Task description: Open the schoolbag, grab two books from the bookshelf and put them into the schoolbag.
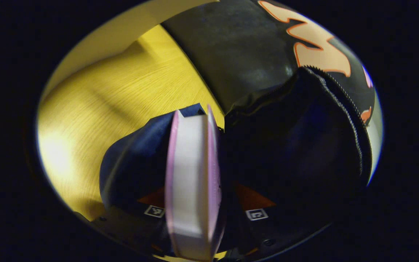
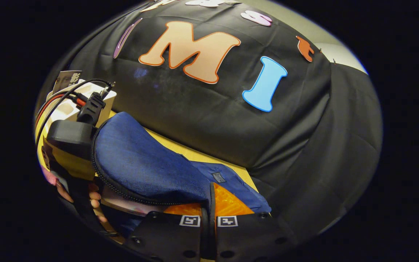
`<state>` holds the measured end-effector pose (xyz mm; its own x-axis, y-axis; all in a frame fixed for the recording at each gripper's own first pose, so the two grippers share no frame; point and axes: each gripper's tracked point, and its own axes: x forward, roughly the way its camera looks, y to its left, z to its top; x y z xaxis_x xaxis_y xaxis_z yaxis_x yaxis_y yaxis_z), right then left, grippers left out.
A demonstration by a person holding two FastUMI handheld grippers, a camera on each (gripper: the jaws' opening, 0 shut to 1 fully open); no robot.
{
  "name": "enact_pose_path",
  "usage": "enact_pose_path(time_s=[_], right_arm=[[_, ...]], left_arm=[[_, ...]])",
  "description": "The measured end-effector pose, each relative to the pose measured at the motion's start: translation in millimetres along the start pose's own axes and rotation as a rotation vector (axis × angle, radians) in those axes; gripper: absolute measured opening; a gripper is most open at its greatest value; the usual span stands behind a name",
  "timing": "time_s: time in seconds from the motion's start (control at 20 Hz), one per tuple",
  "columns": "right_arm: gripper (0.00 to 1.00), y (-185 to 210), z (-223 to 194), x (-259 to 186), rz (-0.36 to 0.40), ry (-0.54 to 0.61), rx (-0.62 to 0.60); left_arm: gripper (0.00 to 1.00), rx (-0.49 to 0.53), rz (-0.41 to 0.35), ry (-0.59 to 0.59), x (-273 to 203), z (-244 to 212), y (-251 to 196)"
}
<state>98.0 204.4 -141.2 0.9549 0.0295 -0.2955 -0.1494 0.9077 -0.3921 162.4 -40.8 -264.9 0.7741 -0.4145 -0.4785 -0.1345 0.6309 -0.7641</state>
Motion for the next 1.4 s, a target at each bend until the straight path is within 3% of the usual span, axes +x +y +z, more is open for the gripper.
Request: enact_pose_path(time_s=[0.15, 0.2, 0.5, 0.65, 0.75, 0.8, 0.85, 0.9, 1.2, 1.4], right_arm=[[0.02, -5, -2, -1, -0.002, 0.002, 0.007], [0.02, -6, -1, -2, -0.002, 0.003, 0.014], [0.04, -9, -4, -1, 0.001, 0.007, 0.029], [0.04, -9, -8, -1, 0.004, 0.011, 0.022], [0.04, -9, -9, 0, 0.003, 0.014, 0.014], [0.04, -7, -10, 0, 0.003, 0.017, 0.013], [0.02, -7, -11, 0, 0.003, 0.018, 0.013], [0.02, -7, -10, 2, 0.002, 0.019, 0.012], [0.02, -6, -12, 3, 0.003, 0.012, 0.002], [0.02, -7, -15, 4, -0.002, 0.013, 0.003]], left_arm=[[0.93, 0.118, 0.053, 0.026, -18, -6, -3], [0.98, 0.140, 0.055, 0.037, -26, -7, -7], [0.97, 0.286, 0.100, 0.108, -85, -16, -3], [0.97, 0.345, 0.081, 0.142, -115, -9, -22], [0.93, 0.387, 0.085, 0.159, -136, 6, -33], [0.97, 0.394, 0.086, 0.156, -149, 15, -37], [0.93, 0.399, 0.082, 0.154, -163, 24, -42], [0.97, 0.405, 0.082, 0.152, -176, 34, -47], [0.97, 0.434, 0.128, 0.136, -243, 111, -60], [0.97, 0.482, 0.217, 0.097, -282, 168, -41]])
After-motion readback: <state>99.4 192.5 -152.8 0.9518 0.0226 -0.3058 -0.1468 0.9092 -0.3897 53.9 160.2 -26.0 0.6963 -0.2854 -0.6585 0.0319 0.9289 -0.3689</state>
